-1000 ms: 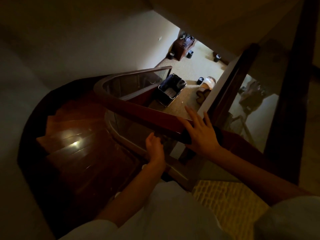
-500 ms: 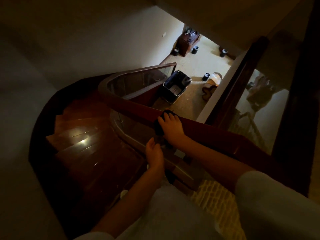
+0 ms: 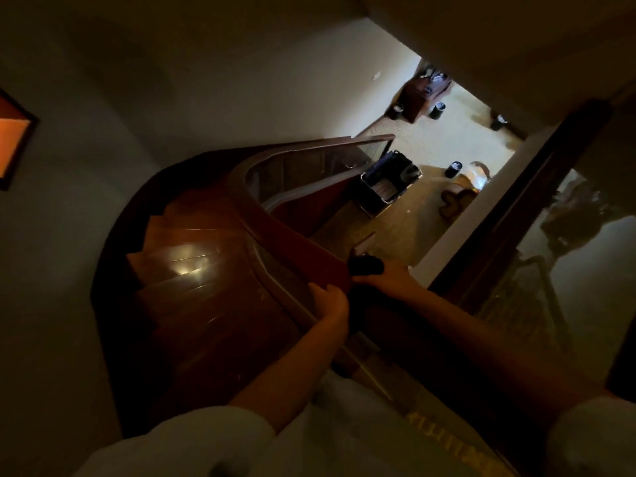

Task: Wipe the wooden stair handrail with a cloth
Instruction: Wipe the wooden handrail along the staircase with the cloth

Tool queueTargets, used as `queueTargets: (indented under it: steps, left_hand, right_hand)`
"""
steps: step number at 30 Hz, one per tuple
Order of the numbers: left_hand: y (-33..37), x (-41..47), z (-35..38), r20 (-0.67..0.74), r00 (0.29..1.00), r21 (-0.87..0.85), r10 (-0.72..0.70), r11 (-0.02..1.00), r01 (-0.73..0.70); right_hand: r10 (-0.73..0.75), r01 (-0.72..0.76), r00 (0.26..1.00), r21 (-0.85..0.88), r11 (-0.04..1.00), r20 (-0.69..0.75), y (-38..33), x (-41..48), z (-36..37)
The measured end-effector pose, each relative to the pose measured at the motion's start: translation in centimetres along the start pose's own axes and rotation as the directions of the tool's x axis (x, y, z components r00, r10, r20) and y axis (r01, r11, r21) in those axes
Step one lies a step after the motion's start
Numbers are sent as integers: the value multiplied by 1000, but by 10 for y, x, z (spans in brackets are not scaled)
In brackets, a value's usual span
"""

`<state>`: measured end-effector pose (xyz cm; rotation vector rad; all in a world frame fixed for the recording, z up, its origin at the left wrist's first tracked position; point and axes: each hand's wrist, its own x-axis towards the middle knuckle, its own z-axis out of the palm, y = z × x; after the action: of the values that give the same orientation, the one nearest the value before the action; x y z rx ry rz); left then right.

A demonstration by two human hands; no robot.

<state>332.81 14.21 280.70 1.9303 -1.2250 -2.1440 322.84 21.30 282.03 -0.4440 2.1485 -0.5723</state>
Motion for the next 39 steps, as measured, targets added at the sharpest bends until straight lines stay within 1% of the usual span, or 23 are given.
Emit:
queueTargets:
  steps: [2, 5, 7, 10, 12, 13, 16, 19, 21, 23, 24, 25, 26, 28, 29, 30, 32, 34, 36, 38, 39]
  left_hand:
    - [3, 10, 6, -46, 999, 2, 13, 1000, -12]
    - [9, 22, 6, -72, 997, -37, -22, 999, 20]
    - [13, 34, 0, -35, 997, -75, -66, 995, 64]
    - [25, 61, -13, 52, 990, -111, -133, 984, 138]
    - [35, 83, -20, 75, 986, -132, -147, 979, 156]
    - [41, 96, -23, 68, 988, -141, -136, 979, 144]
    - [57, 139, -28, 13, 995, -91, -102, 991, 103]
    - [68, 194, -32, -51, 994, -164, -95, 983, 86]
    - [77, 237, -39, -84, 992, -176, -89, 982, 73]
    - [86, 274, -47, -58, 996, -128, -70, 990, 62]
    - [89, 288, -51, -36, 997, -86, -63, 995, 60]
    - [89, 299, -53, -38, 997, -83, -71, 994, 68]
    - [91, 299, -57, -36, 995, -128, -92, 988, 86]
    - [94, 300, -63, -16, 994, -133, -107, 986, 104]
    - [98, 303, -64, 29, 992, -137, -123, 983, 126]
    - [99, 309, -64, 71, 986, -156, -150, 975, 159]
    - [96, 318, -68, 114, 974, -182, -194, 960, 213]
    - [99, 320, -71, 151, 970, -179, -190, 960, 216]
    - [99, 322, -75, 166, 967, -188, -193, 957, 223]
    - [96, 324, -83, 216, 959, -205, -183, 952, 228]
    - [95, 326, -89, 272, 946, -291, -179, 921, 258]
  right_hand:
    - [3, -4, 999, 23, 1000, 42, -11, 32, 12]
    - [68, -74, 993, 71, 995, 94, -24, 65, 26]
    - [81, -98, 987, 123, 988, 136, -30, 81, 29]
    - [98, -126, 982, 179, 976, 160, -32, 106, 36]
    - [96, -128, 981, 190, 973, 169, -36, 125, 45]
    - [90, -122, 982, 195, 973, 165, -40, 137, 52]
    - [69, -101, 987, 227, 969, 147, -54, 183, 73]
    - [71, -103, 988, 243, 964, 139, -75, 243, 103]
    - [73, -106, 988, 259, 960, 133, -90, 287, 122]
    - [41, -68, 994, 264, 962, 106, -103, 322, 137]
    - [24, -47, 995, 240, 970, 97, -107, 334, 144]
    - [29, -49, 995, 220, 974, 92, -112, 342, 147]
    - [54, -75, 993, 214, 974, 102, -116, 344, 149]
    - [72, -94, 992, 218, 971, 105, -121, 342, 145]
    - [49, -68, 993, 183, 981, 104, -124, 336, 141]
    - [0, -13, 994, 114, 993, 113, -125, 328, 135]
    - [-93, 109, 982, -92, 990, 162, -118, 304, 123]
    - [-175, 233, 960, -279, 931, 217, -99, 280, 118]
    - [-222, 307, 946, -440, 844, 235, -86, 263, 121]
    - [-252, 331, 943, -529, 781, 218, -91, 266, 136]
    - [-261, 327, 945, -554, 765, 198, -102, 276, 146]
